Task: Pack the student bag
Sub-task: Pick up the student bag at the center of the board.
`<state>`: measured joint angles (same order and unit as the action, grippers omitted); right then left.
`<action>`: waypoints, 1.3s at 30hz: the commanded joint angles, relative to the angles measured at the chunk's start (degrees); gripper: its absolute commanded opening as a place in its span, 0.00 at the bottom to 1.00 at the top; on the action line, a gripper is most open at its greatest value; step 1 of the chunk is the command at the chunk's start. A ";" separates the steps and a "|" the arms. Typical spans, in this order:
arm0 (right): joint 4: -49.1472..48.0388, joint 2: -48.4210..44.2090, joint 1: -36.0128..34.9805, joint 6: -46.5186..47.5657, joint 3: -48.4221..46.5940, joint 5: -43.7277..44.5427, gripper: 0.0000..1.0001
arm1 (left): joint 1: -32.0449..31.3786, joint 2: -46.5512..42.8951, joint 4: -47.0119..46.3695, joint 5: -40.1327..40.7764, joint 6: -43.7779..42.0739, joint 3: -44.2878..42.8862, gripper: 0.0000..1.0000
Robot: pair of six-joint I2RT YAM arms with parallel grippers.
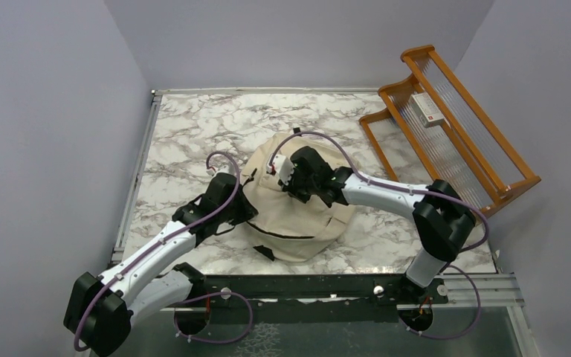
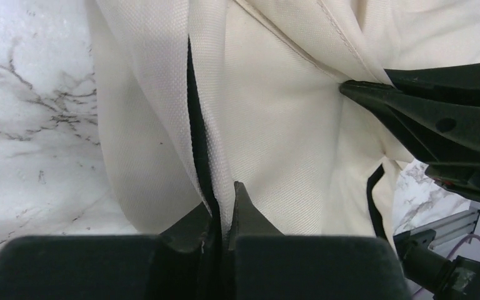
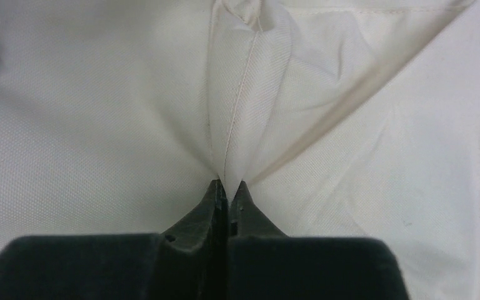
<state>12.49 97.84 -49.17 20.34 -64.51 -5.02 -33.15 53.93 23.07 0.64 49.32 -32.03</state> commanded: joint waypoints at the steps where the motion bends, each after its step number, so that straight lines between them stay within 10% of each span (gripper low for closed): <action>1: -5.88 -6.02 0.68 -4.69 1.72 7.36 0.00 | -0.30 -1.04 -1.71 -1.99 -1.67 -5.93 0.00; 19: 2.86 -11.37 13.37 -16.38 -20.33 1.00 0.01 | 0.94 20.61 1.26 -4.40 -14.72 -49.31 0.00; 39: -4.23 2.33 21.39 -16.48 -31.81 3.03 0.01 | 18.61 46.44 -0.31 -19.09 -34.22 -62.93 0.00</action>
<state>17.87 99.83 -29.06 2.00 -91.64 -3.05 -16.91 96.31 24.69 -18.87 23.00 -91.37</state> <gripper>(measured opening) 0.028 0.029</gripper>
